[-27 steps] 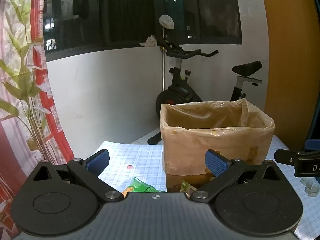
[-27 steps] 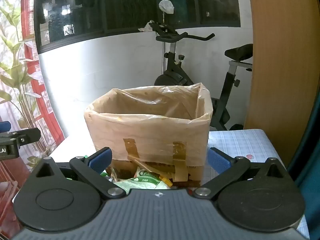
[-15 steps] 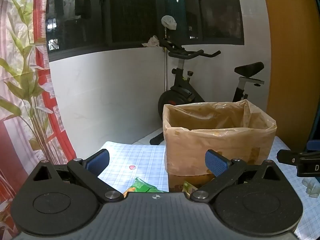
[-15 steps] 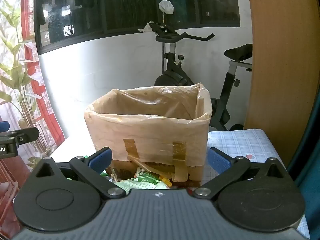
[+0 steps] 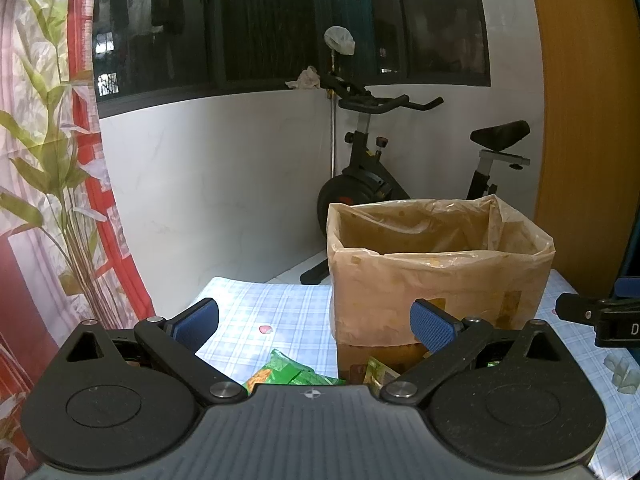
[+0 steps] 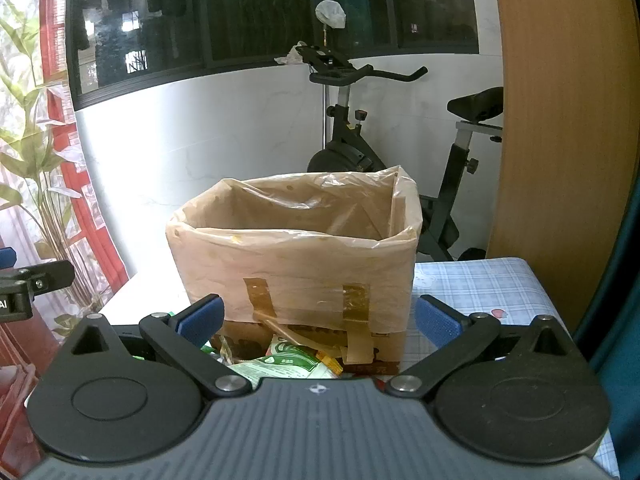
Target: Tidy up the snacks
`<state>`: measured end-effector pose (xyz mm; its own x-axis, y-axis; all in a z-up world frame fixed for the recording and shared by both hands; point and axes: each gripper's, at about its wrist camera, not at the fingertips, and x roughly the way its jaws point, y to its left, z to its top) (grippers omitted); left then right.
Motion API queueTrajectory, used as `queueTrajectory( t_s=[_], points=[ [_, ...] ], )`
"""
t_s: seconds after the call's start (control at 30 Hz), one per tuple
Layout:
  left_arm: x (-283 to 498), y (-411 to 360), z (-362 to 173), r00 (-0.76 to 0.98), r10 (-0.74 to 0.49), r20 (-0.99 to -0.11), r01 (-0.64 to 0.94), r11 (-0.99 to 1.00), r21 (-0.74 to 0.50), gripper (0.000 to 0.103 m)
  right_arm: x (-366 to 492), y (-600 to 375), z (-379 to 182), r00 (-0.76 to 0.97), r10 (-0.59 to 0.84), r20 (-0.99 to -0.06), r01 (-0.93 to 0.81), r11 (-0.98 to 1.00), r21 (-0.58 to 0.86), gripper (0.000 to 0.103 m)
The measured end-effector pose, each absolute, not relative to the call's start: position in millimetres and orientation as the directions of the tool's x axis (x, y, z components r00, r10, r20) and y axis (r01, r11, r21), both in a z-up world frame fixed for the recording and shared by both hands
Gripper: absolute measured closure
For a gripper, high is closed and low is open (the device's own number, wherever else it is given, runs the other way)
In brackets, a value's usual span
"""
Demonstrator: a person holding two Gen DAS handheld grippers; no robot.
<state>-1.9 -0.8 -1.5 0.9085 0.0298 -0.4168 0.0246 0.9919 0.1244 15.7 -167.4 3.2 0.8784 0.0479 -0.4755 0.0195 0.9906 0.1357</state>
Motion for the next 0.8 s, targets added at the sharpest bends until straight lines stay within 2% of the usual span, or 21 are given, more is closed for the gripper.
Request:
queueTrajectory(
  t_s=[0.8],
  points=[
    [-0.8,-0.5,-2.3,0.903,0.032,-0.428,0.021,0.993,0.118,0.000,14.7,-169.1,0.8,0.877,0.041,-0.479,0.026,0.991,0.132,0.000]
  ],
)
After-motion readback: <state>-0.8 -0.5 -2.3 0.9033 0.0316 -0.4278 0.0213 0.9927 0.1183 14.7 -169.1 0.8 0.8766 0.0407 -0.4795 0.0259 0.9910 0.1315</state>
